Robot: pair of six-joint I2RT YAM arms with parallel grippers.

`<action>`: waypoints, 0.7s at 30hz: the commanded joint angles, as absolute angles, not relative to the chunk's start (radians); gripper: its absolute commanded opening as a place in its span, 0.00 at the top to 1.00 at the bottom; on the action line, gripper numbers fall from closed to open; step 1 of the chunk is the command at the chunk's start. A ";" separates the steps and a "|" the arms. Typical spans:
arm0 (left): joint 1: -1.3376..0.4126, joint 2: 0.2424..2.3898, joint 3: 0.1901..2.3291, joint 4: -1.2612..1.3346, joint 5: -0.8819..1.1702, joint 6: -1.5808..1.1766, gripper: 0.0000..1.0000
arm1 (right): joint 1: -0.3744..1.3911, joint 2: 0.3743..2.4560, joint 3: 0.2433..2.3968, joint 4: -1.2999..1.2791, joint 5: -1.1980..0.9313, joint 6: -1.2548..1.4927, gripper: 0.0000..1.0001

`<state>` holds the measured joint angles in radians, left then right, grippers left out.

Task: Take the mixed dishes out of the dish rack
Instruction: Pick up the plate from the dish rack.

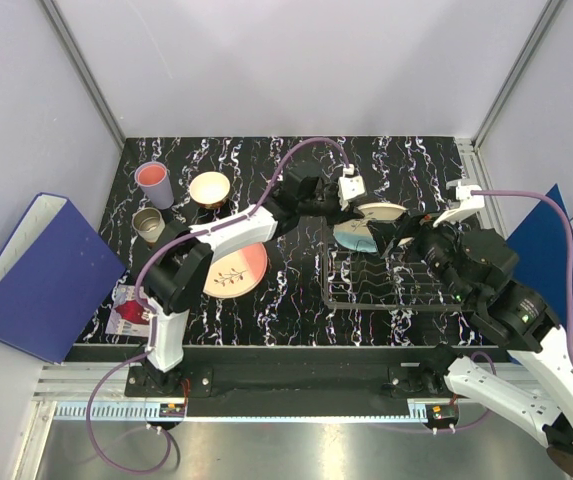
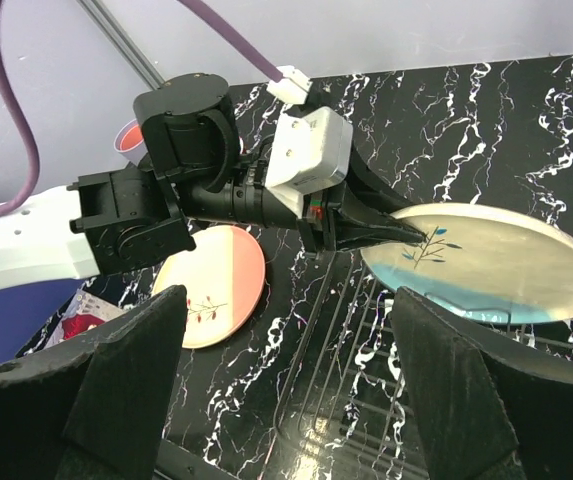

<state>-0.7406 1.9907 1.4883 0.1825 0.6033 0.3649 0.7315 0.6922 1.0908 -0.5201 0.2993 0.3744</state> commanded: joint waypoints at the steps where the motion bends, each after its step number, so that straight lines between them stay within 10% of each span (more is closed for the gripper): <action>1: -0.733 1.950 1.496 0.246 0.606 0.406 0.96 | 0.735 0.693 1.083 -0.479 0.333 0.371 0.10; 21: -0.729 1.832 1.598 0.314 0.583 0.353 1.00 | 0.735 0.638 1.083 -0.486 0.367 0.374 0.10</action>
